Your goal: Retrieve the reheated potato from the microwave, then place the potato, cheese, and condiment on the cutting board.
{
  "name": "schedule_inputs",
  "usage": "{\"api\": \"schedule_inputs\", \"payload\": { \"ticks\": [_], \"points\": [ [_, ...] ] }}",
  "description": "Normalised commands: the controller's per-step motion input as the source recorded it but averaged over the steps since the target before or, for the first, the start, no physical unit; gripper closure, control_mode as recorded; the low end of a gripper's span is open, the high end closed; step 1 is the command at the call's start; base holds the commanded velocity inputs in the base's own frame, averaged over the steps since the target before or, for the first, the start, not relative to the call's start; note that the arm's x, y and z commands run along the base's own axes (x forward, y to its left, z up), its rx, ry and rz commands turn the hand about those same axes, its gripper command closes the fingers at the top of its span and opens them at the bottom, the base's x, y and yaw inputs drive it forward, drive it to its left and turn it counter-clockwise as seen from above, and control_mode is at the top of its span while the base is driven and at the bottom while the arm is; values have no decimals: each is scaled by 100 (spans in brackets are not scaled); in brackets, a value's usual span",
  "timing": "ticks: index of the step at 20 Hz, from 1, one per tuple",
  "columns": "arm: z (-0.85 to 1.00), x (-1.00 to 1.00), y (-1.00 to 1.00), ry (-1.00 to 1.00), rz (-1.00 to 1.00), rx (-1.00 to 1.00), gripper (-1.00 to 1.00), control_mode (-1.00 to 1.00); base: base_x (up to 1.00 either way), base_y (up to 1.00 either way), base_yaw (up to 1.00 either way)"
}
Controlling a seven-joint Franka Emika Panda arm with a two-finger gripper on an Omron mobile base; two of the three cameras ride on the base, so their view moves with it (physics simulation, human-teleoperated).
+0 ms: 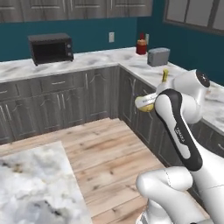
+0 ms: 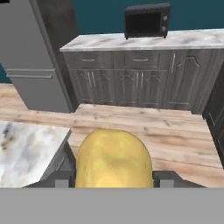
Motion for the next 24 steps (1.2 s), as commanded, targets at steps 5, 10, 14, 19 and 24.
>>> {"api": "schedule_inputs", "payload": {
  "ticks": [5, 10, 14, 19, 24],
  "points": [
    [0, 0, 0, 0, 0, 0, 100, 100, 78, -12, -5],
    [0, 0, 0, 0, 0, 0, 100, 100, 78, -16, -4],
    [0, 0, 0, 0, 0, 0, 100, 100, 75, -16, -8],
    [0, 0, 0, 0, 0, 0, 100, 100, 65, -15, -21],
    [0, 0, 0, 0, 0, 0, 100, 100, 52, -12, -36]
  ]
}}
